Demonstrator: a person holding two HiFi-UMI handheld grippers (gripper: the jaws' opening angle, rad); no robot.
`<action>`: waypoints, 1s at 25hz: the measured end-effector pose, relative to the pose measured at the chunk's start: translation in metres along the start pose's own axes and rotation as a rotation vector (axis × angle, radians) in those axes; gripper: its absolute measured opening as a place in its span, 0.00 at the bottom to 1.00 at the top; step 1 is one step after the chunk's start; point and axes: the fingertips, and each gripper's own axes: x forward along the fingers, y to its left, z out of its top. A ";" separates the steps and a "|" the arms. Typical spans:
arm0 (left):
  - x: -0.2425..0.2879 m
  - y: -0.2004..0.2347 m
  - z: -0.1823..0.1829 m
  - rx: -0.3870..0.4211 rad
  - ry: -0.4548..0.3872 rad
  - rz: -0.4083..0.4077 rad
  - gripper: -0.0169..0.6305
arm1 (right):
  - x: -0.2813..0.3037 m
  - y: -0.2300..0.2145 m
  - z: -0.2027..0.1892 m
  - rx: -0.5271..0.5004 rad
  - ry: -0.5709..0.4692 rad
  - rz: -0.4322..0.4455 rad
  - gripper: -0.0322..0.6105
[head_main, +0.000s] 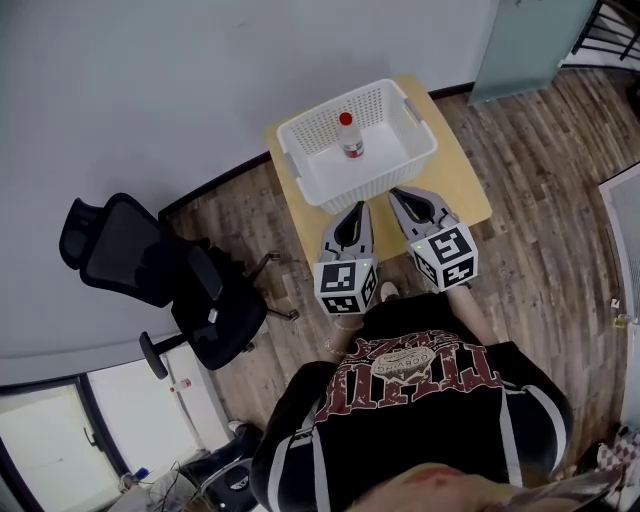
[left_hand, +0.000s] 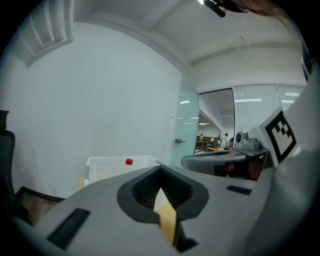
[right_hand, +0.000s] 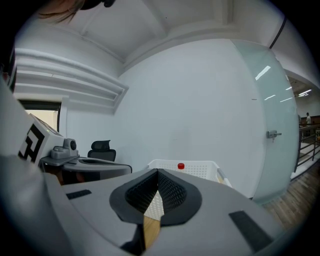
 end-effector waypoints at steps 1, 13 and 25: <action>0.000 0.000 0.001 0.000 -0.002 0.000 0.07 | 0.000 0.000 0.000 -0.002 0.000 -0.001 0.08; 0.008 0.007 0.006 -0.002 -0.007 0.040 0.07 | 0.013 -0.008 0.007 -0.006 -0.005 0.033 0.08; 0.042 0.021 0.018 -0.016 -0.005 0.099 0.07 | 0.047 -0.026 0.019 -0.029 0.017 0.122 0.08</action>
